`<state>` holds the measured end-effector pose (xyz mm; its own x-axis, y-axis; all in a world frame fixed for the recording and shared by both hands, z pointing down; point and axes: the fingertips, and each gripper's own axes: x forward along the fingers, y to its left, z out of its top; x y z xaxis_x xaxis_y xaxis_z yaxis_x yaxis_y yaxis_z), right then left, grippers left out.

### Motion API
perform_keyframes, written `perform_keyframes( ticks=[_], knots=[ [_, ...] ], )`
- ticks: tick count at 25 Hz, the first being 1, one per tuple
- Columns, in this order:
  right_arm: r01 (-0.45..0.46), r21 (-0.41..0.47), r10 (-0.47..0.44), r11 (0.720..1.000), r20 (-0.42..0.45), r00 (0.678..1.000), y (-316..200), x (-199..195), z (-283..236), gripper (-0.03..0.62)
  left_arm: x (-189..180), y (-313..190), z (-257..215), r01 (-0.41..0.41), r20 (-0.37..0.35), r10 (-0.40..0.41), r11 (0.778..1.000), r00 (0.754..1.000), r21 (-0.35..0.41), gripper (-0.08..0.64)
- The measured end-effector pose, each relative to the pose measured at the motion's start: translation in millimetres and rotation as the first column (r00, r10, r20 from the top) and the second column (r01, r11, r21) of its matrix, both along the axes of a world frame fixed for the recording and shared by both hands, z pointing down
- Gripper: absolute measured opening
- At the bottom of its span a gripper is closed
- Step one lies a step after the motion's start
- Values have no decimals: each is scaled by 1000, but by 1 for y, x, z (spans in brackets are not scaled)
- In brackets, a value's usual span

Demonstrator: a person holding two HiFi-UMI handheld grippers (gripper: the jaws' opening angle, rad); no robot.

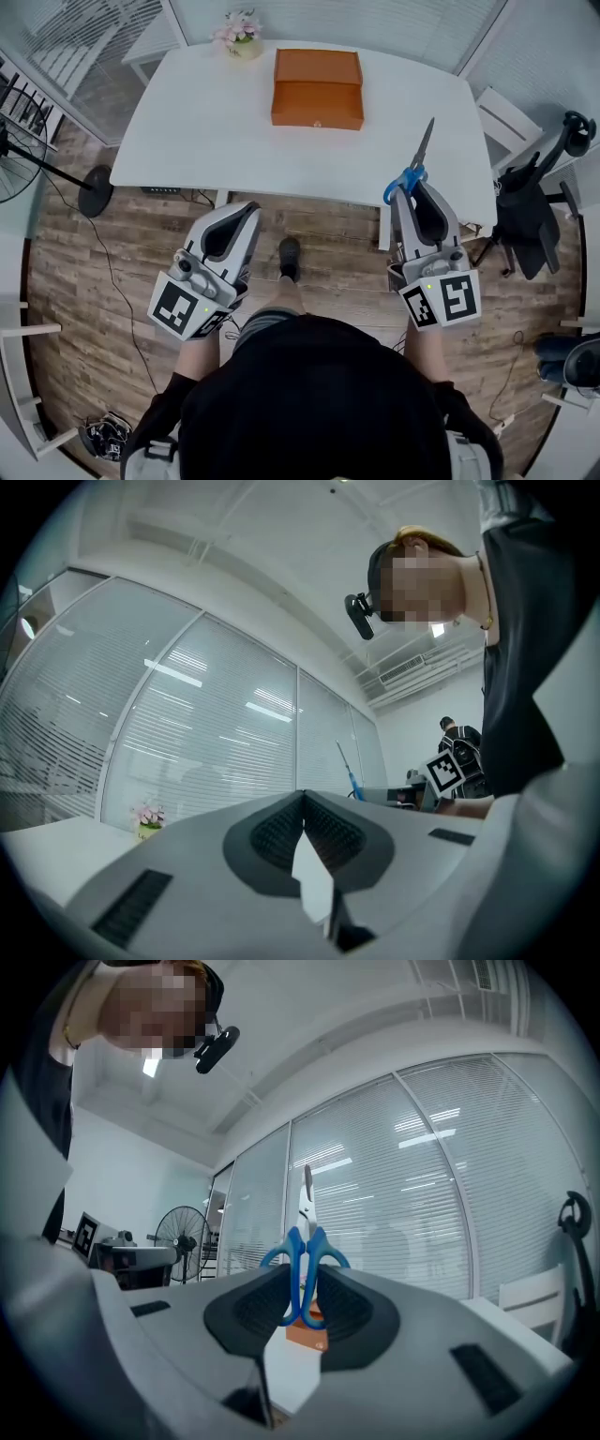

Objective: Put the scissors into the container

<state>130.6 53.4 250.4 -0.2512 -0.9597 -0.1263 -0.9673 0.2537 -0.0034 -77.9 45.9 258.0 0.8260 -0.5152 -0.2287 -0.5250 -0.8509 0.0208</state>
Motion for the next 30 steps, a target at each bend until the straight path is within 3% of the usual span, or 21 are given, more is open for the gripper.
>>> perform_keyframes(
  ticks=[3, 30],
  knots=[
    [-19, -6, 19, 1000, 1, 1000, -24, 6, 1, 94, 6, -27, -7, -21, -26, 21, 1000, 999, 0, 12],
    [-86, -23, 86, 996, -8, 996, -214, 26, -5, 94, 33, -234, -17, -96, 8, 95, 995, 995, 15, 12]
  ],
)
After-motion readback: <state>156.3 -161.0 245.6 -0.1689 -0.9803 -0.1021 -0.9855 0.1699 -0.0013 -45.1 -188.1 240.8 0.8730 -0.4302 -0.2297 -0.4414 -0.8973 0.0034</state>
